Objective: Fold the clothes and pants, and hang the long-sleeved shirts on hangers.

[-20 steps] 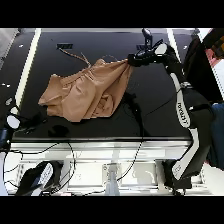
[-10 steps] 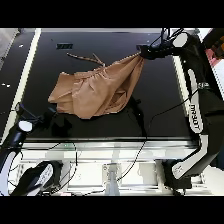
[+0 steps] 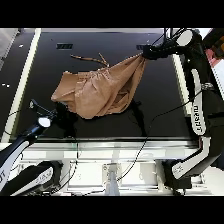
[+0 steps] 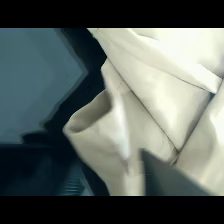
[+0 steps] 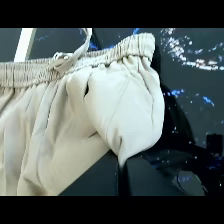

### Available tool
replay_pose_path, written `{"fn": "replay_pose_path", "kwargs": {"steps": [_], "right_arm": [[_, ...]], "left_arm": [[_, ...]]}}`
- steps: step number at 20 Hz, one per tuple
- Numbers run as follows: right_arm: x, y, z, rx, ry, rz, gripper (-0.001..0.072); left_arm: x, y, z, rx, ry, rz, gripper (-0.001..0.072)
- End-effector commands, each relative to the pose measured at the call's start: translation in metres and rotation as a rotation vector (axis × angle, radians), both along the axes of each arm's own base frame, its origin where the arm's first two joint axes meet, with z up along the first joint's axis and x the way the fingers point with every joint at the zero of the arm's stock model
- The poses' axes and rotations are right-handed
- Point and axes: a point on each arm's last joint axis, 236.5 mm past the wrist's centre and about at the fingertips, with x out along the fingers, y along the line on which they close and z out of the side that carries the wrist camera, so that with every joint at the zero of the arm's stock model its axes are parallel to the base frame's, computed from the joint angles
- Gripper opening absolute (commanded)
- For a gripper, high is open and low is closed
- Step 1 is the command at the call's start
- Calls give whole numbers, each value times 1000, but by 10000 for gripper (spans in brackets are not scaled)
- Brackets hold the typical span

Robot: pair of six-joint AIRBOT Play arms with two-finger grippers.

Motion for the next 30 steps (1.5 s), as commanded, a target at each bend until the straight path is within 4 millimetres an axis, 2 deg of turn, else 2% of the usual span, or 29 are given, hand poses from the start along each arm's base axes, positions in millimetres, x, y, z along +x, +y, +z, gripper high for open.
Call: {"fn": "replay_pose_path", "kwargs": {"steps": [1, 4, 7, 9, 10, 12, 15, 17, 19, 20, 22, 23, 24, 25, 26, 27, 30], "right_arm": [[-9, -6, 1, -27, 15, 24, 43], [-14, -30, 26, -55, -19, -10, 43], [-32, -73, 45, -96, -40, -85, 43], [-58, -93, 36, -97, 4, -125, 43], [-78, -97, 24, -95, 47, -137, 43], [-122, -90, -8, -72, 129, -139, 43], [-197, -53, -63, 24, 250, -126, 43], [-251, -31, -105, 81, 359, -164, 43], [-289, -10, -129, 130, 411, -160, 44], [-297, -3, -134, 140, 410, -149, 44], [-298, 2, -134, 129, 385, -126, 44], [-293, 2, -129, 127, 360, -123, 49], [-284, 0, -123, 111, 312, -106, 88], [-272, -3, -114, 79, 243, -73, 229], [-259, -6, -104, 55, 174, -54, 435], [-241, -11, -93, 34, 99, -67, 495], [-193, -30, -68, -11, -38, -125, 495]], "left_arm": [[18, 6, 9, 33, -76, 48, 21], [38, 11, 29, 51, -143, 58, 13], [65, 17, 67, 115, -236, 2, 12], [81, 19, 100, 141, -301, -30, 11], [85, 19, 117, 160, -324, -58, 11], [84, 21, 133, 213, -315, -134, 11], [59, 30, 120, 263, -184, -224, 11], [37, 44, 111, 316, -86, -274, 12], [24, 59, 114, 360, -47, -280, 12], [20, 67, 119, 377, -45, -270, 11], [16, 87, 139, 415, -80, -221, 12], [13, 99, 151, 426, -104, -182, 11], [8, 109, 163, 436, -123, -146, 11], [1, 120, 173, 446, -136, -110, 11], [-6, 129, 180, 453, -138, -81, 11], [-14, 137, 183, 466, -125, -64, 12], [-41, 148, 165, 507, 15, -93, 13]]}}
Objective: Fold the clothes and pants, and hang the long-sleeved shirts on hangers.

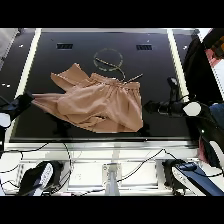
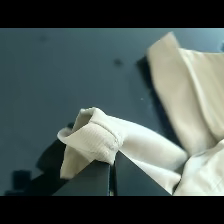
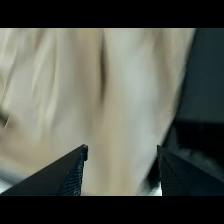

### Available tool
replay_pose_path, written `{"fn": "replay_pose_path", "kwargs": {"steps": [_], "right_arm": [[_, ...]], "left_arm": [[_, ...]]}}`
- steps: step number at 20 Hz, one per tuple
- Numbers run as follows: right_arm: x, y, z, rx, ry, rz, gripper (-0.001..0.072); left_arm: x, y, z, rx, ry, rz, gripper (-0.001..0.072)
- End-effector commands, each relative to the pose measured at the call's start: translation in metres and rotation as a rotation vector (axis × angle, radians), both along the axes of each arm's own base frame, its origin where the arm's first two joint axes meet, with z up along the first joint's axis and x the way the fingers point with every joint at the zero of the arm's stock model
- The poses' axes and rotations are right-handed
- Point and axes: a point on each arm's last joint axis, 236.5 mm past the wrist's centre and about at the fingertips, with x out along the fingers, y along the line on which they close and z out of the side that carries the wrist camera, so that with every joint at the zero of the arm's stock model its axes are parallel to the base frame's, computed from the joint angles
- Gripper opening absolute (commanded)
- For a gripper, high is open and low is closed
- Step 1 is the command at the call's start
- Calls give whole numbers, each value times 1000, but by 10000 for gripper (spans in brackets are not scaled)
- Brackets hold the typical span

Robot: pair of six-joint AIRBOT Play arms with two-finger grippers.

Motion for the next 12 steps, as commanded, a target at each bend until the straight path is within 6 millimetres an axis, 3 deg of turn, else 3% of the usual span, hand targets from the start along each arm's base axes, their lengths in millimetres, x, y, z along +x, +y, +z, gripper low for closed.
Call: {"fn": "replay_pose_path", "kwargs": {"steps": [1, 3, 5, 9, 12], "right_arm": [[54, -22, 23, -61, -141, -52, 495], [85, -38, 9, -62, -95, -99, 496], [111, -39, -13, -32, -13, -110, 507], [133, 4, -60, 103, 181, 33, 523], [147, 16, -88, 135, 238, 109, 524]], "left_arm": [[-35, 17, -15, 57, 146, 22, 13], [-40, 16, -20, 53, 172, 21, 12], [-39, 15, -20, 48, 170, 21, 13], [-39, 15, -20, 48, 170, 21, 13], [-39, 15, -20, 48, 170, 21, 13]]}}
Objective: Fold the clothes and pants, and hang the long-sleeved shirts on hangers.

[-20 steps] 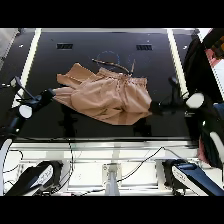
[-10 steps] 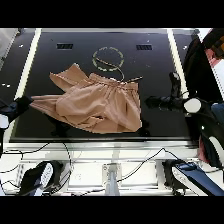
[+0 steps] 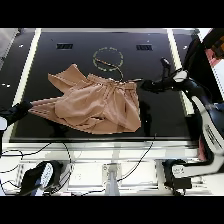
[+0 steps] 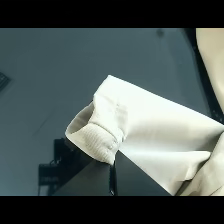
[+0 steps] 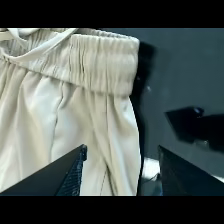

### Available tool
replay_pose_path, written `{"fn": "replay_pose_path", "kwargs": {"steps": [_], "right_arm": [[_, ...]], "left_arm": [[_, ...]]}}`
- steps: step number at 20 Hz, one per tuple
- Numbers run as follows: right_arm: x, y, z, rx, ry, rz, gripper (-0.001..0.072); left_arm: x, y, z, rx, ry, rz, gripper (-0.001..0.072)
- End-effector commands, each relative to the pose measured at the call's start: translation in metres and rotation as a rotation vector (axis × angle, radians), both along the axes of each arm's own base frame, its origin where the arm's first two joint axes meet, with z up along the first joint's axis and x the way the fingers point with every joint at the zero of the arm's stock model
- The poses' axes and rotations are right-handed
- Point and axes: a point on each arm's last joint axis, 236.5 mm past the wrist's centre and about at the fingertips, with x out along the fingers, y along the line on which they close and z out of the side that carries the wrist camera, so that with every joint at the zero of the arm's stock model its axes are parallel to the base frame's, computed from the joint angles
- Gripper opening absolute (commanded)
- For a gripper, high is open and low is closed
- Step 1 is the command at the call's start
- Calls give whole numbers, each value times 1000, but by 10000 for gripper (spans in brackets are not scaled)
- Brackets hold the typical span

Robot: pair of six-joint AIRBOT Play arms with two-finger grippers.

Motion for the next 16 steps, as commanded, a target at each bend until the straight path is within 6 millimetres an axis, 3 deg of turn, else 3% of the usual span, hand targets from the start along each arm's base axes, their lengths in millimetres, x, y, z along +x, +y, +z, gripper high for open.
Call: {"fn": "replay_pose_path", "kwargs": {"steps": [1, 9, 13, 16], "right_arm": [[14, 20, -32, 73, 76, 99, 524], [49, 31, -56, 132, 52, 92, 523], [53, 41, -62, 149, 58, 97, 517], [53, 55, -66, 139, 46, 117, 472]], "left_arm": [[-2, 0, -1, 2, 8, 0, 13], [-2, 0, -1, 2, 8, 0, 13], [-2, 0, -1, 1, 7, 0, 13], [-2, 0, -1, 1, 8, 0, 13]]}}
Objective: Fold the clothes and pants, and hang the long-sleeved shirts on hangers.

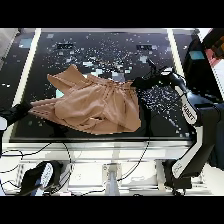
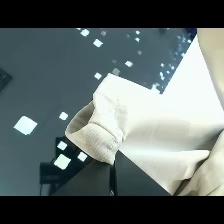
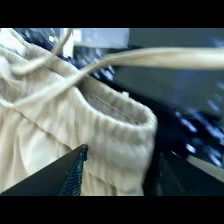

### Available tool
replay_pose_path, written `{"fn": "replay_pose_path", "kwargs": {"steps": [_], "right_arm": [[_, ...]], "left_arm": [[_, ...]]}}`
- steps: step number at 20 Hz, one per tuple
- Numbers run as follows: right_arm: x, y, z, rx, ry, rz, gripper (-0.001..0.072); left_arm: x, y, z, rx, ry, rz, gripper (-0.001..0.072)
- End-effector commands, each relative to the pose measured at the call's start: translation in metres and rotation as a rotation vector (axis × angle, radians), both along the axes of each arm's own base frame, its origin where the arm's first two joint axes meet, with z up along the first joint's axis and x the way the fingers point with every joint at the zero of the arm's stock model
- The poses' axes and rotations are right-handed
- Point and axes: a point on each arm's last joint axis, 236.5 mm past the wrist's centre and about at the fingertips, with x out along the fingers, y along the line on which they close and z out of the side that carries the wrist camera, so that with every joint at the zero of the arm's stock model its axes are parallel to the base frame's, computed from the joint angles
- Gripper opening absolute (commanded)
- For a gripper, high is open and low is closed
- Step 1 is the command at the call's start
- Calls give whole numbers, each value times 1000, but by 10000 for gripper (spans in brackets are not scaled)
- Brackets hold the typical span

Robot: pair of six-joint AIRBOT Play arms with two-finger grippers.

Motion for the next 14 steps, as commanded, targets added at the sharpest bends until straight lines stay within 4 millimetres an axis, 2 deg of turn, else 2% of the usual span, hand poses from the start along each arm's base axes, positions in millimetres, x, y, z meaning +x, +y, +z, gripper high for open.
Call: {"fn": "replay_pose_path", "kwargs": {"steps": [1, 2, 3, 4, 5, 6, 8, 11, 14], "right_arm": [[1, 16, -6, -10, -14, 21, 450], [0, 22, -4, -11, -24, 37, 403], [1, 28, -2, -16, -46, 61, 286], [4, 31, 3, -18, -66, 74, 138], [10, 32, 12, -16, -89, 72, 44], [18, 29, 23, -20, -120, 71, 45], [42, 7, 54, -67, -216, 46, 44], [78, -55, 117, -90, -316, -149, 44], [95, -132, 183, -62, -399, -389, 44]], "left_arm": [[0, 0, 0, 0, -1, 0, 13], [0, 0, 0, -1, 0, 0, 13], [0, 0, 0, -1, 0, 0, 13], [0, -1, 0, -8, -3, 1, 13], [1, -2, 0, -14, -7, 2, 13], [4, -3, 3, -19, -26, 3, 13], [19, 3, 20, 14, -118, 5, 13], [45, 15, 62, 1, -335, 85, 12], [66, 24, 106, -78, -558, 182, 10]]}}
